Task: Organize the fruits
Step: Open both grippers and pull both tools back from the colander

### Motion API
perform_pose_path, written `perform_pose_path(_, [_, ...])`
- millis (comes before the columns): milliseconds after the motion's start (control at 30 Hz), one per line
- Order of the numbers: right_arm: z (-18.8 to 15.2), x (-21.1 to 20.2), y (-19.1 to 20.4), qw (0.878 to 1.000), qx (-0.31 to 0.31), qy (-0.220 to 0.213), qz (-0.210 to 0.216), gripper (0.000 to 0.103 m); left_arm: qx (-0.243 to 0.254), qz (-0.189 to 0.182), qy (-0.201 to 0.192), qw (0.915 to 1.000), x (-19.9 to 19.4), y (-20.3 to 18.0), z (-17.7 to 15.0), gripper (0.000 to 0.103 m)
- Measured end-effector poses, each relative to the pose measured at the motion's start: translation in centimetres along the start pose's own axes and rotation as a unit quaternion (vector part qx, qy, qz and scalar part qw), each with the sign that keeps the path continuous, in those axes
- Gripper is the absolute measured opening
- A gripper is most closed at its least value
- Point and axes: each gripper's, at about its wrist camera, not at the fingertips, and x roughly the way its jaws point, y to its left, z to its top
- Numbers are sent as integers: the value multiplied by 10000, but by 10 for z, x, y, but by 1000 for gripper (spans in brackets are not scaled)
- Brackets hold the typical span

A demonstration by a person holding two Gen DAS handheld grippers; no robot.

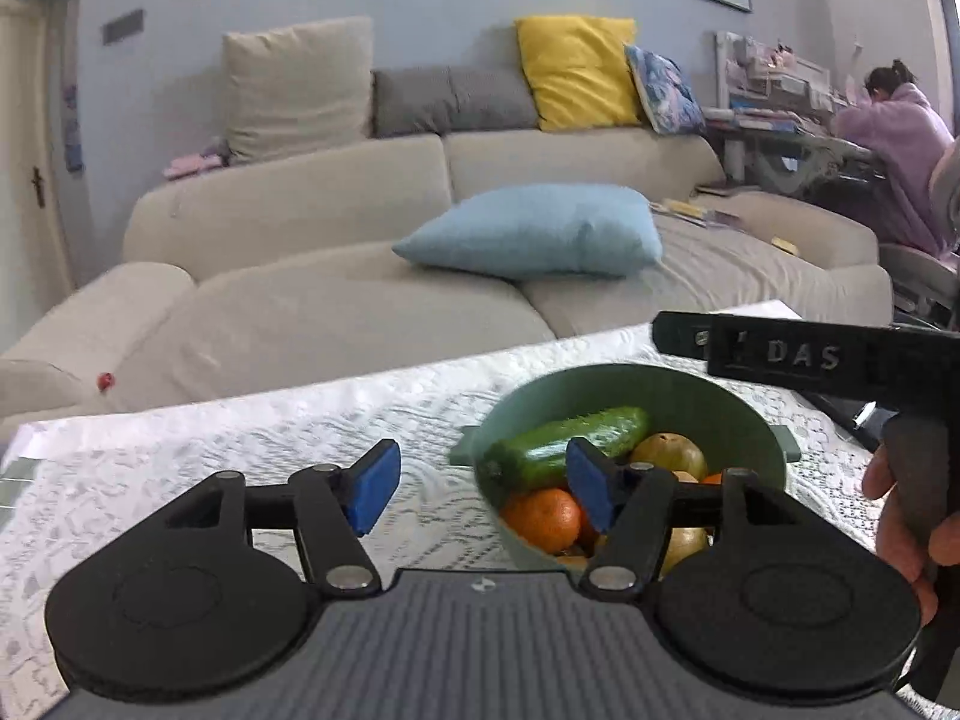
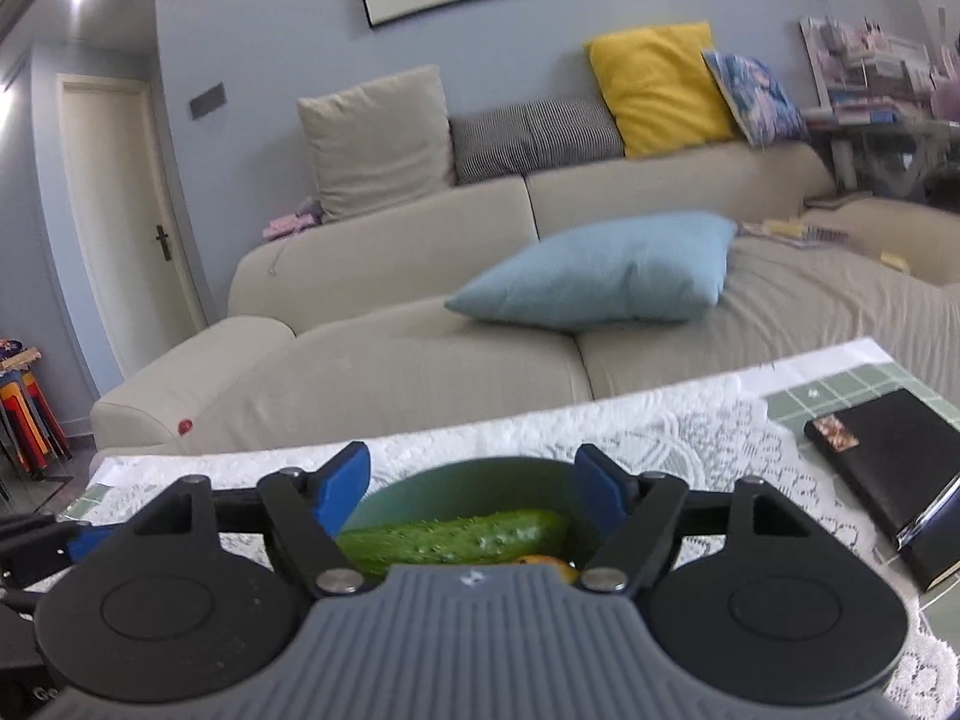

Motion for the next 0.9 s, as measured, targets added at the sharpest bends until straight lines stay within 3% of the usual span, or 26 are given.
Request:
perform_pose_path(167, [0,-18,14,9995,-226,-215,71,82,-480,241,-151,9984,-22,17,-1,85])
perform_pose_path(333, [-15,-40,25,9976,-566,-388,-28,85,-712,566,-575,9942,-43,26,-4,92])
perform_pose_path(600, [-41,-82,34,9934,-791,-763,-342,93,-420,999,-806,9908,-62,23,-21,97])
perform_pose_path(900, [-74,-109,46,9873,-1257,-935,-256,96,-234,853,-608,9942,-70,19,-50,97])
